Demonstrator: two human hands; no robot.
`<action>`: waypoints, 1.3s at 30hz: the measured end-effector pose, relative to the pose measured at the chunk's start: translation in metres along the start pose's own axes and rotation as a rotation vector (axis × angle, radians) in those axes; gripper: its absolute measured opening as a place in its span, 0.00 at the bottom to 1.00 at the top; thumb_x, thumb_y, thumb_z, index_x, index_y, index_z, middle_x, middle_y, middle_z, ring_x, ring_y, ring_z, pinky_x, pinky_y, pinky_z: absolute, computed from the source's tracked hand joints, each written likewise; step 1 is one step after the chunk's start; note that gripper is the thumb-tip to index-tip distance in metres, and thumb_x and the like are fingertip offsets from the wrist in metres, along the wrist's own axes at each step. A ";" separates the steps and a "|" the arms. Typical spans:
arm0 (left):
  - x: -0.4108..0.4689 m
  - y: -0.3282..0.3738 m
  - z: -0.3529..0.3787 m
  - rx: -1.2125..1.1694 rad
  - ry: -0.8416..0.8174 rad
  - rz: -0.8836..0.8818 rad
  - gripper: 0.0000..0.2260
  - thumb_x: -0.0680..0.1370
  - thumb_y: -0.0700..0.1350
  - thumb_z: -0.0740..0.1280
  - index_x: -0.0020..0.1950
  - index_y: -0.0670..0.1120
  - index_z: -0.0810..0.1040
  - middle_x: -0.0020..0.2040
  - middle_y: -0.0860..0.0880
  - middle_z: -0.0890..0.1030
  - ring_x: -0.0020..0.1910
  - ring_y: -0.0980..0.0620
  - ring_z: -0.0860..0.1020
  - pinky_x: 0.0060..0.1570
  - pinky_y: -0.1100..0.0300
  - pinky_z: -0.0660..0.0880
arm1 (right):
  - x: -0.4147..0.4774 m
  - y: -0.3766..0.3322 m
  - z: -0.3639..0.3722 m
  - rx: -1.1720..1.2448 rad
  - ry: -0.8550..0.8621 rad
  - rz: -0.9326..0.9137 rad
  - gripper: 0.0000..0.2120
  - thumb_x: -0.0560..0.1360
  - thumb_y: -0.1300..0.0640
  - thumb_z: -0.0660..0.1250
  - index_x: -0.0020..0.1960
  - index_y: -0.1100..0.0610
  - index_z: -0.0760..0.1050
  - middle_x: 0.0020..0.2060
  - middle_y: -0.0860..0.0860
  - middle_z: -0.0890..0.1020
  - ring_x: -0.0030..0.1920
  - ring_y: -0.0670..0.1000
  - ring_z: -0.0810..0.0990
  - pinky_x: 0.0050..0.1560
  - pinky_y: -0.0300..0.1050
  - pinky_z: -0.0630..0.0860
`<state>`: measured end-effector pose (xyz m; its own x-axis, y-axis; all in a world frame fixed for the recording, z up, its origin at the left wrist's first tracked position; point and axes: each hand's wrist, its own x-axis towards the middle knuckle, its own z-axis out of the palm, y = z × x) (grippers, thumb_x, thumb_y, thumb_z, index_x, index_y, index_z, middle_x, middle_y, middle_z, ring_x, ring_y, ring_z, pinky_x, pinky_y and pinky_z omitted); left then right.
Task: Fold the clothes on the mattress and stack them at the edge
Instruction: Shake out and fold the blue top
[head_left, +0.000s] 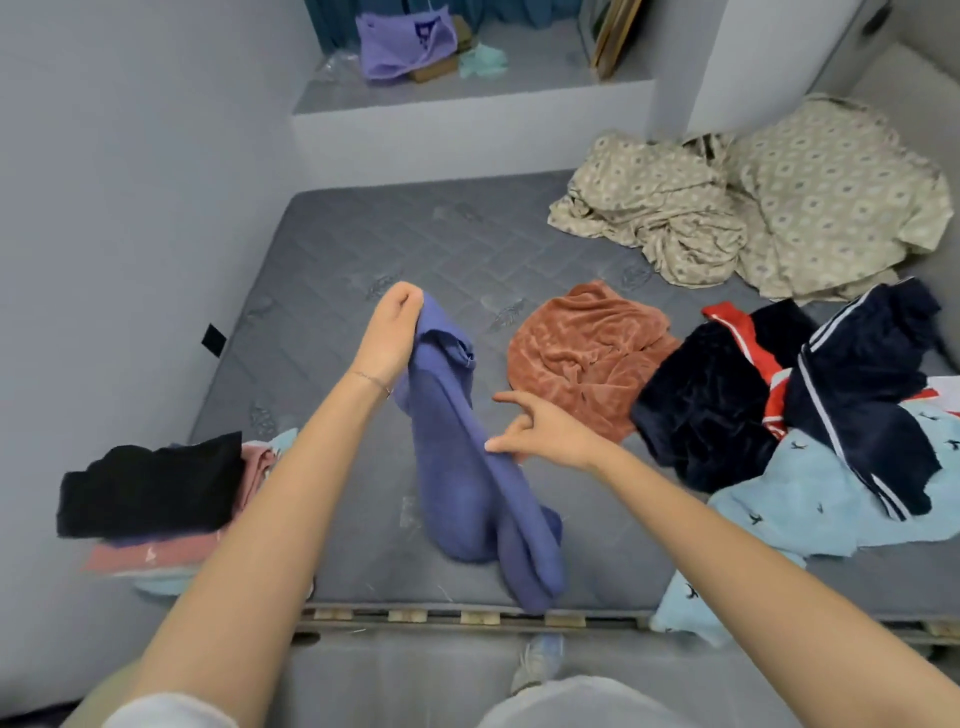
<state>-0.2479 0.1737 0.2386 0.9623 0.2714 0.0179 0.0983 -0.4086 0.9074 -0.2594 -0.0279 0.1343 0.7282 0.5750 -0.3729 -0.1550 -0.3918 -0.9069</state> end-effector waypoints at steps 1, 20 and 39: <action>-0.007 0.002 -0.005 -0.006 -0.038 0.005 0.10 0.82 0.39 0.53 0.41 0.45 0.65 0.40 0.47 0.67 0.40 0.53 0.67 0.42 0.62 0.66 | 0.000 -0.002 0.006 0.094 -0.033 -0.003 0.35 0.68 0.55 0.77 0.70 0.52 0.64 0.35 0.53 0.83 0.38 0.49 0.82 0.44 0.42 0.79; 0.039 -0.055 -0.149 -0.173 -0.547 0.107 0.15 0.80 0.49 0.59 0.39 0.40 0.66 0.31 0.43 0.68 0.28 0.52 0.68 0.31 0.60 0.64 | 0.094 -0.055 0.079 -0.413 0.171 0.029 0.18 0.71 0.53 0.75 0.54 0.63 0.78 0.50 0.56 0.79 0.52 0.53 0.74 0.55 0.47 0.69; 0.104 -0.123 -0.144 0.317 -1.117 -0.049 0.18 0.77 0.37 0.67 0.65 0.47 0.71 0.63 0.51 0.75 0.60 0.59 0.71 0.64 0.62 0.66 | 0.159 -0.139 0.120 -0.078 0.150 -0.048 0.12 0.75 0.62 0.70 0.38 0.54 0.69 0.36 0.59 0.77 0.35 0.55 0.72 0.39 0.47 0.67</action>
<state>-0.1968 0.3778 0.1889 0.6277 -0.5624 -0.5382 0.0490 -0.6615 0.7484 -0.2024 0.2035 0.1774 0.8260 0.4827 -0.2910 -0.0702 -0.4242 -0.9029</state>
